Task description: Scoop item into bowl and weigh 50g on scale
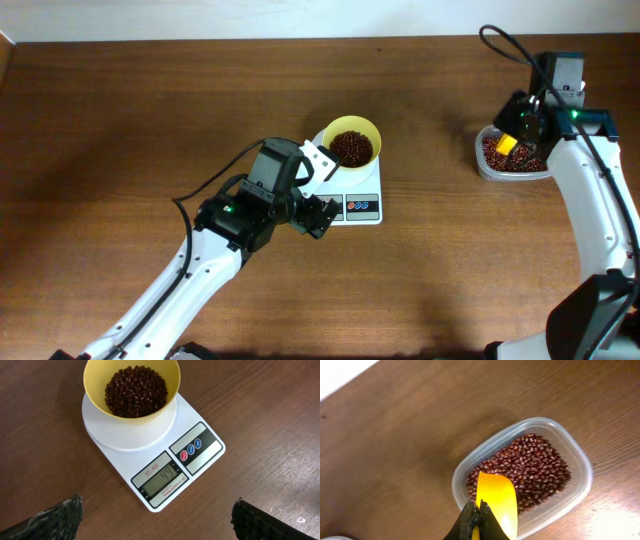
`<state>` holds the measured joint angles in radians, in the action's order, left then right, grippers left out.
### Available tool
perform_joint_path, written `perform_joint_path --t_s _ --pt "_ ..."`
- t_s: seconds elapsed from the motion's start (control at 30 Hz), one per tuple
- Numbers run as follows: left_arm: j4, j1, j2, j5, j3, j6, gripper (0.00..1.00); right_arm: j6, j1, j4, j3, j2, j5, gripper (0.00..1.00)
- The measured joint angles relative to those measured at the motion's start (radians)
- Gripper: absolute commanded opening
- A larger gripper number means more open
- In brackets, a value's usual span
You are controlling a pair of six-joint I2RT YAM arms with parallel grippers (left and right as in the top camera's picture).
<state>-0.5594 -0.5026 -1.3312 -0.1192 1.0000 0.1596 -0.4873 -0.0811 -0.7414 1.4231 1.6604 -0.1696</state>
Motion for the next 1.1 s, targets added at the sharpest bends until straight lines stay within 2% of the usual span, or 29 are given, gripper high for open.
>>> perform_joint_path --t_s 0.3,0.6,0.7,0.93,1.1 --pt "0.000 0.000 0.000 0.000 0.000 0.000 0.99 0.028 0.000 0.004 0.000 0.146 -0.028 0.04" --pt "0.000 0.000 0.000 0.000 0.000 0.000 0.99 0.032 0.000 0.029 0.000 0.167 -0.027 0.04" --pt "0.000 0.000 0.000 0.000 0.000 0.000 0.99 0.034 0.000 0.099 0.000 0.172 0.003 0.04" --pt "0.000 0.000 0.000 0.000 0.000 0.000 0.99 0.040 -0.041 0.066 0.000 0.172 0.064 0.04" --pt "0.000 0.000 0.000 0.000 0.000 0.000 0.99 0.127 -0.095 0.065 0.000 0.172 0.200 0.04"
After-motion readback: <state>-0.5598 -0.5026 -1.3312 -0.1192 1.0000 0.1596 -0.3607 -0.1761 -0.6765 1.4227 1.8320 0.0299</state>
